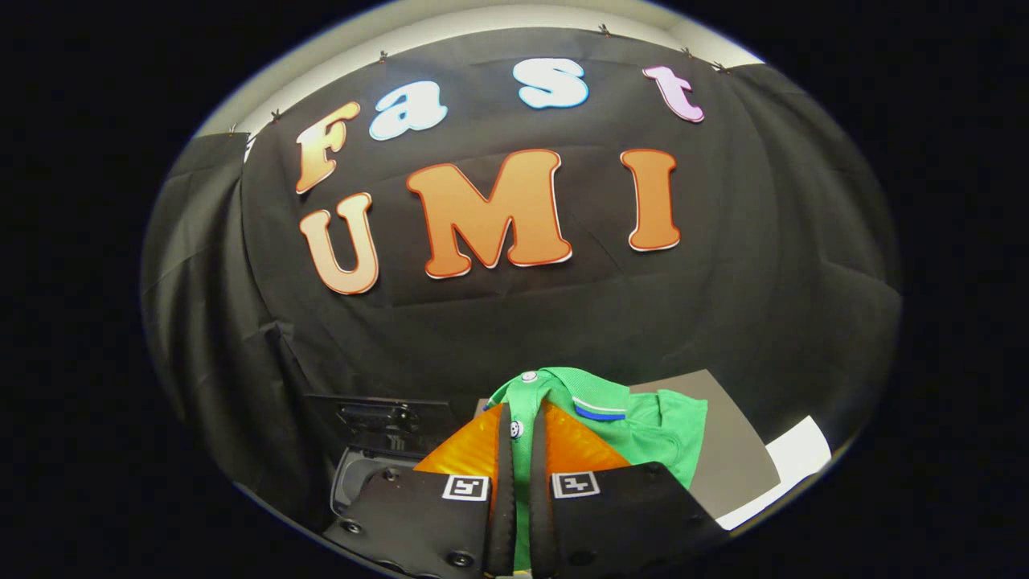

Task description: Put the clothes into the washing machine and then close the washing machine lid.

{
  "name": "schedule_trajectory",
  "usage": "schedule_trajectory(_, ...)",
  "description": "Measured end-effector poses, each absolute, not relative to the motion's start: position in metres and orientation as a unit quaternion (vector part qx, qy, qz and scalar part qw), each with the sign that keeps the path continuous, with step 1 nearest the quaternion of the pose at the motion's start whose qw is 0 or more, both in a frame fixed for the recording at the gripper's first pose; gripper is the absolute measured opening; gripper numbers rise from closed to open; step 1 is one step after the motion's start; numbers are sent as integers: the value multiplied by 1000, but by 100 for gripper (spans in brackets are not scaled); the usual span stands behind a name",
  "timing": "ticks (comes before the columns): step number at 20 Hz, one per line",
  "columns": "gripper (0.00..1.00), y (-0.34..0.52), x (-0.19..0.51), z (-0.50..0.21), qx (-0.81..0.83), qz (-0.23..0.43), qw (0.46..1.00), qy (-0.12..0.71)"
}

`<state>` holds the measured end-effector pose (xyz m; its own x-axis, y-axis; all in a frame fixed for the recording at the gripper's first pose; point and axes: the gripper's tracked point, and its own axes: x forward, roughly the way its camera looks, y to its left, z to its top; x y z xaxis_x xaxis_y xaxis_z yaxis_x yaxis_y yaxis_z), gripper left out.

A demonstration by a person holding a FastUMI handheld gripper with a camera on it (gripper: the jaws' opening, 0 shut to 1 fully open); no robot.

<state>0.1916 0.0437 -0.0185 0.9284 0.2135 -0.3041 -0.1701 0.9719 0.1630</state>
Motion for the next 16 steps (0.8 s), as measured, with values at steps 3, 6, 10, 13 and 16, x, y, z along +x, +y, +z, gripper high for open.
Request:
schedule_trajectory(3,15,61,183,5,63,103,983,139)
schedule_trajectory(6,15,77,172,28,60,112,985,120)
schedule_trajectory(10,15,105,161,62,51,133,986,91)
schedule_trajectory(13,15,132,154,80,32,155,985,74)
schedule_trajectory(16,15,158,148,86,25,178,982,64)
